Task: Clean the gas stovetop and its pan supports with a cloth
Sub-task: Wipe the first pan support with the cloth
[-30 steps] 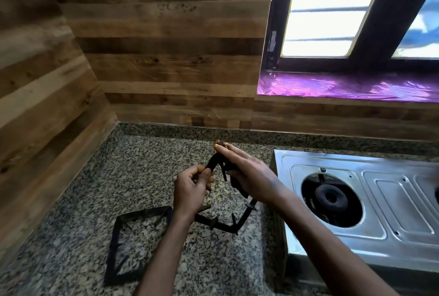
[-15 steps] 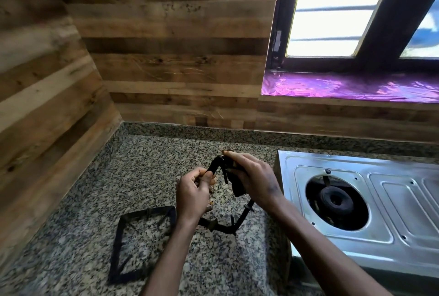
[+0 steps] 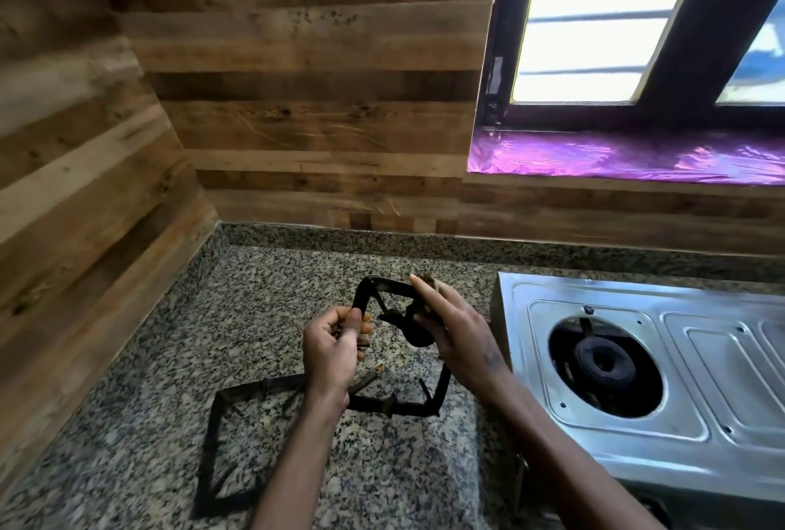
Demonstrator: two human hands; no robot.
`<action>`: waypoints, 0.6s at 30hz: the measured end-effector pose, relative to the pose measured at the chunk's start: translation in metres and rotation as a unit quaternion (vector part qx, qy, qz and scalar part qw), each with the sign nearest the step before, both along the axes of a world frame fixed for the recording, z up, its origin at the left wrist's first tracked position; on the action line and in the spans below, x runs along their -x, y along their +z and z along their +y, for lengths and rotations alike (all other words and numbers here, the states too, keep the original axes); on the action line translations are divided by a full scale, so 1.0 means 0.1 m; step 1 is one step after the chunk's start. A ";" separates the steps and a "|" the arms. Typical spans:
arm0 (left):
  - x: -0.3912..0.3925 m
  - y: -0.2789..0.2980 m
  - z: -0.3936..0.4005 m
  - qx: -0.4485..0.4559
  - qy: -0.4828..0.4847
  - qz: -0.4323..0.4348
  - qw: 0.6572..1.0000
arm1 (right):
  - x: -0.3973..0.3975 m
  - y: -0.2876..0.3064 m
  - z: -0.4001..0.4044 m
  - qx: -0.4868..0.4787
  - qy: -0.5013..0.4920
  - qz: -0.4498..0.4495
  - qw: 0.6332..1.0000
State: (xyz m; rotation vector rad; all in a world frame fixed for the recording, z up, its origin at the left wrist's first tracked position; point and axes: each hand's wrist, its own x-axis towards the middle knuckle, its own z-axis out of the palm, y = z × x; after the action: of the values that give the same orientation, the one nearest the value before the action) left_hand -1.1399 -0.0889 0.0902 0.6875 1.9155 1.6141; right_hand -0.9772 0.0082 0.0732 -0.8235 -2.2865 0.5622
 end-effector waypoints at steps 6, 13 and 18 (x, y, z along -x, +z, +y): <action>-0.06 0.05 -0.03 -0.015 0.015 0.000 1.000 | -0.05 0.07 0.23 0.055 -0.095 0.044 0.993; -0.09 0.08 0.00 -0.008 0.004 -0.018 1.000 | 0.19 0.20 -0.04 -0.142 0.031 0.006 0.989; -0.06 0.06 0.01 0.002 0.010 -0.061 0.998 | 0.15 0.03 -0.07 -0.177 0.071 -0.038 0.981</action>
State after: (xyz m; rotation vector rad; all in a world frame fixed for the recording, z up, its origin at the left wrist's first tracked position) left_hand -1.1336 -0.0878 0.0958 0.5562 1.8440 1.6250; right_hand -0.9917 0.0010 0.0761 -0.5197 -2.4316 0.1753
